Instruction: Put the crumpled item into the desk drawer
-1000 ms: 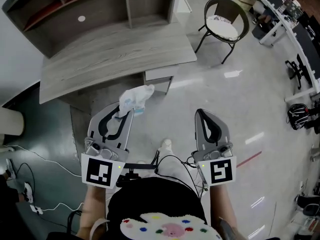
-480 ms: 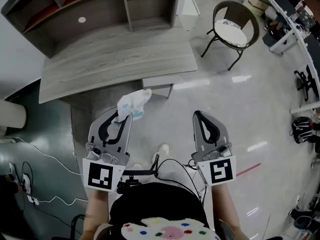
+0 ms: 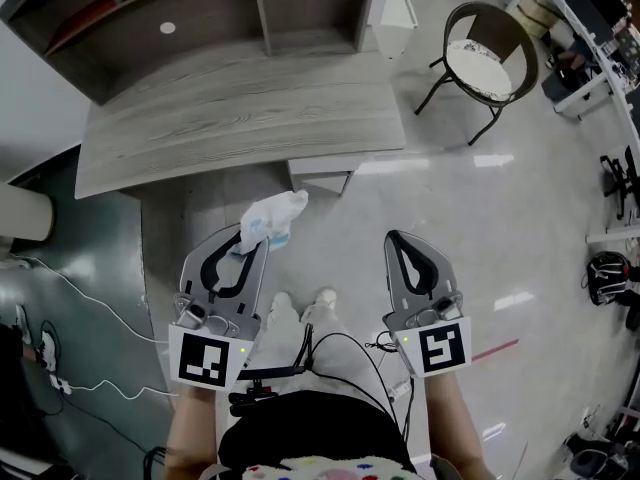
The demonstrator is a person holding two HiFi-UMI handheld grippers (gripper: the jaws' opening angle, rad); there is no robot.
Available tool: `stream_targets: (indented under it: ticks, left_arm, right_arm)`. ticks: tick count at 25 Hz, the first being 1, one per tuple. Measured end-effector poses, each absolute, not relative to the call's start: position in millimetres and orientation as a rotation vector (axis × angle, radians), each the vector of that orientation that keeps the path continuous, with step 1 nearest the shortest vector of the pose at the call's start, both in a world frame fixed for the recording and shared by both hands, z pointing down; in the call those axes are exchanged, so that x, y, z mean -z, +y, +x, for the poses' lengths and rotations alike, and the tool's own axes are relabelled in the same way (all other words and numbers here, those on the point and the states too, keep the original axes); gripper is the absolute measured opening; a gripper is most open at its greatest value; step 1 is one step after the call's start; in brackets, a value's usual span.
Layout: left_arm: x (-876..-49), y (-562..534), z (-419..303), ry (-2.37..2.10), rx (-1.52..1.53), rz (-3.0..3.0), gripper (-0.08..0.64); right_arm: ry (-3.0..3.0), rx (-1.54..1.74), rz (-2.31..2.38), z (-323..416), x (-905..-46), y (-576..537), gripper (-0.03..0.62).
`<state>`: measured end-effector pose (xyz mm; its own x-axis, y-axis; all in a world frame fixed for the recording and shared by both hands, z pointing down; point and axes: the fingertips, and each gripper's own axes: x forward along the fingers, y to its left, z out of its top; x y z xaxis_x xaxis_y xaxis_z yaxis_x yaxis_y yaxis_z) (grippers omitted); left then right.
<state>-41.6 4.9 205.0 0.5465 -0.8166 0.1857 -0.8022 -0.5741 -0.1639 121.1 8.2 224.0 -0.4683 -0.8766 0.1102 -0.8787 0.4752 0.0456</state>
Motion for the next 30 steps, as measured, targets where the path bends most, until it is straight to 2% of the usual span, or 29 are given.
stream_targets:
  ticks: [16, 23, 30]
  left_arm:
    - [-304, -39, -45, 1.28, 0.533, -2.748, 0.068]
    - [-349, -59, -45, 1.244, 0.513, -2.765, 0.067]
    - [-383, -79, -34, 1.17, 0.466, -2.788, 0.066]
  right_arm:
    - [-2.468, -0.07, 1.448, 125, -335, -55, 0.011]
    - [-2.468, -0.107, 1.356, 105, -395, -82, 0.099]
    - [-2.459, -0.081, 1.291, 106, -443, -117, 0.12]
